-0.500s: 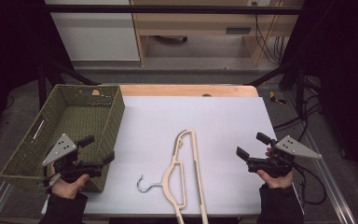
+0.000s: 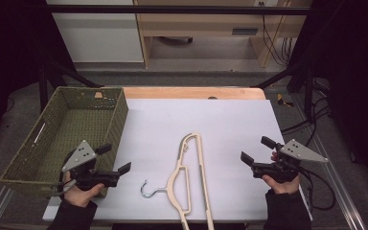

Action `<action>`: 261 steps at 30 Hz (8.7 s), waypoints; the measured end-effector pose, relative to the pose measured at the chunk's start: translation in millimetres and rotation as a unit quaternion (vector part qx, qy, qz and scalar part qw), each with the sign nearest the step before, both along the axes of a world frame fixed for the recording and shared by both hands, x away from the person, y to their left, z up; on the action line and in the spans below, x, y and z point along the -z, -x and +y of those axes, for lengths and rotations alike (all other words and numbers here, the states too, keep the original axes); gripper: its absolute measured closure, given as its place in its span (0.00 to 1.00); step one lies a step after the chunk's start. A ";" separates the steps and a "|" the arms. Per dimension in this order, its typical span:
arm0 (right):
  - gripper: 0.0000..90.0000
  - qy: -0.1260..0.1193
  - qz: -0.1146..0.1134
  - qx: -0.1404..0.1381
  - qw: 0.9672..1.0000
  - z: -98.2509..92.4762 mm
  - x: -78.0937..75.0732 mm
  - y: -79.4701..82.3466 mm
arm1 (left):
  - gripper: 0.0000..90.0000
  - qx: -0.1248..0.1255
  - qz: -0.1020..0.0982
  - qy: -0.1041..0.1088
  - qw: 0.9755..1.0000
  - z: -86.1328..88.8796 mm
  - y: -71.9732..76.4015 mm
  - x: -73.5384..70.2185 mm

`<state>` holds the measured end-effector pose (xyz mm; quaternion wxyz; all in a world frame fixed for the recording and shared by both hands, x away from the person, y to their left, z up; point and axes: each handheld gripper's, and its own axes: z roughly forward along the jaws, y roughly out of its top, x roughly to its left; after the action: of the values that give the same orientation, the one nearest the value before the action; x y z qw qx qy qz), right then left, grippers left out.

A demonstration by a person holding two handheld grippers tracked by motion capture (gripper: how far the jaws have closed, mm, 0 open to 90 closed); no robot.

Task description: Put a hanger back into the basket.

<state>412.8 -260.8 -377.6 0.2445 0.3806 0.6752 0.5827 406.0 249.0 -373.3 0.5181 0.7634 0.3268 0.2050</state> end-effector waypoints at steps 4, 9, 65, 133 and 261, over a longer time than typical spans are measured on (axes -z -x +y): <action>0.05 0.002 0.005 -0.006 1.000 1.8 -0.1 0.6 | 0.08 0.016 0.012 -0.016 1.000 -11.2 -2.5 6.8; 0.05 0.008 0.008 -0.013 1.000 7.8 0.2 0.3 | 0.09 0.047 0.039 -0.035 0.998 -29.5 -5.6 21.7; 0.06 0.031 0.033 -0.052 0.998 30.1 15.4 -8.5 | 0.87 0.216 0.167 -0.177 0.946 -90.8 -29.2 93.5; 0.41 0.166 0.150 -0.183 0.957 172.4 57.3 37.4 | 0.98 0.162 0.169 -0.167 0.958 -113.5 1.8 37.2; 0.42 0.156 0.053 -0.171 0.971 112.4 3.4 11.8 | 0.96 0.193 0.084 -0.102 0.972 -128.6 -0.6 -0.1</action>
<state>401.0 -148.4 -381.1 0.1615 0.2467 0.8249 0.4823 406.6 120.4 -373.1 0.4381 0.8753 0.1931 0.0684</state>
